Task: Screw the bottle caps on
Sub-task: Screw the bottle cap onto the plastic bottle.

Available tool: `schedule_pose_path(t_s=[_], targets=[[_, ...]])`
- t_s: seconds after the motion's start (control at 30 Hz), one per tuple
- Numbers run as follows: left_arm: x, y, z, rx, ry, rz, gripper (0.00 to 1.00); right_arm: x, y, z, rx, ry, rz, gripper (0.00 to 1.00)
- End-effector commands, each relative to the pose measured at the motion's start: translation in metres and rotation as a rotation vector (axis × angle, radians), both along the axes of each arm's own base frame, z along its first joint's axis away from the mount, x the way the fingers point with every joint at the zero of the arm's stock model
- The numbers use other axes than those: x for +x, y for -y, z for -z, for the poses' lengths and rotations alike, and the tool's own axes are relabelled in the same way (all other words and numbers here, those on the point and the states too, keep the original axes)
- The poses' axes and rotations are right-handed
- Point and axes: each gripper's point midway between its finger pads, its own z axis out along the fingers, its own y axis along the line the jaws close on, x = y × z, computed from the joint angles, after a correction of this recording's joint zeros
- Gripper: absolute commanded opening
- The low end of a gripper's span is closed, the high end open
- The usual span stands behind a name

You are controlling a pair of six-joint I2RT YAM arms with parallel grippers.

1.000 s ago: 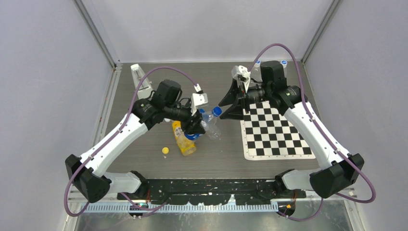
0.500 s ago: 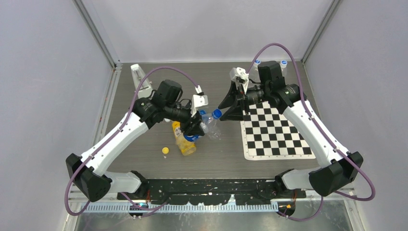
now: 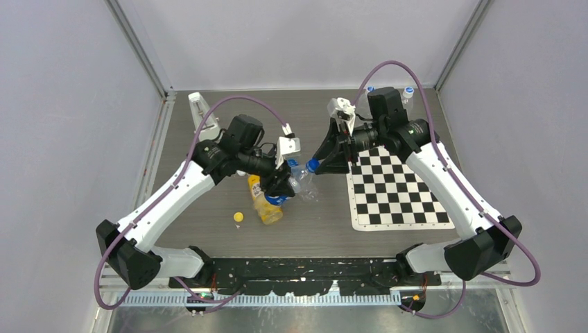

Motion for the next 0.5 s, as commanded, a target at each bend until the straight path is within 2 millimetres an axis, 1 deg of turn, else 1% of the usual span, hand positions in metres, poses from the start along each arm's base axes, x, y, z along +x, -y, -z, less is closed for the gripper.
schedule_pose_path(t_s=[0.0, 0.17, 0.27, 0.4, 0.47], targets=[[-0.003, 0.004, -0.021, -0.050, 0.034, 0.038, 0.00, -0.001, -0.003, -0.015, 0.026, 0.050, -0.021, 0.50], [-0.003, 0.004, -0.021, -0.049, 0.035, 0.039, 0.00, -0.001, -0.004, -0.014, 0.019, 0.049, -0.019, 0.35], [-0.001, 0.005, -0.024, -0.055, 0.046, 0.035, 0.00, -0.002, -0.005, -0.011, 0.005, 0.055, -0.020, 0.24], [0.007, 0.005, -0.030, -0.061, 0.081, 0.002, 0.00, -0.003, -0.005, -0.004, -0.038, 0.048, -0.017, 0.11], [0.014, 0.006, -0.033, -0.067, 0.117, -0.034, 0.00, -0.003, -0.005, 0.000, -0.067, 0.034, -0.005, 0.07]])
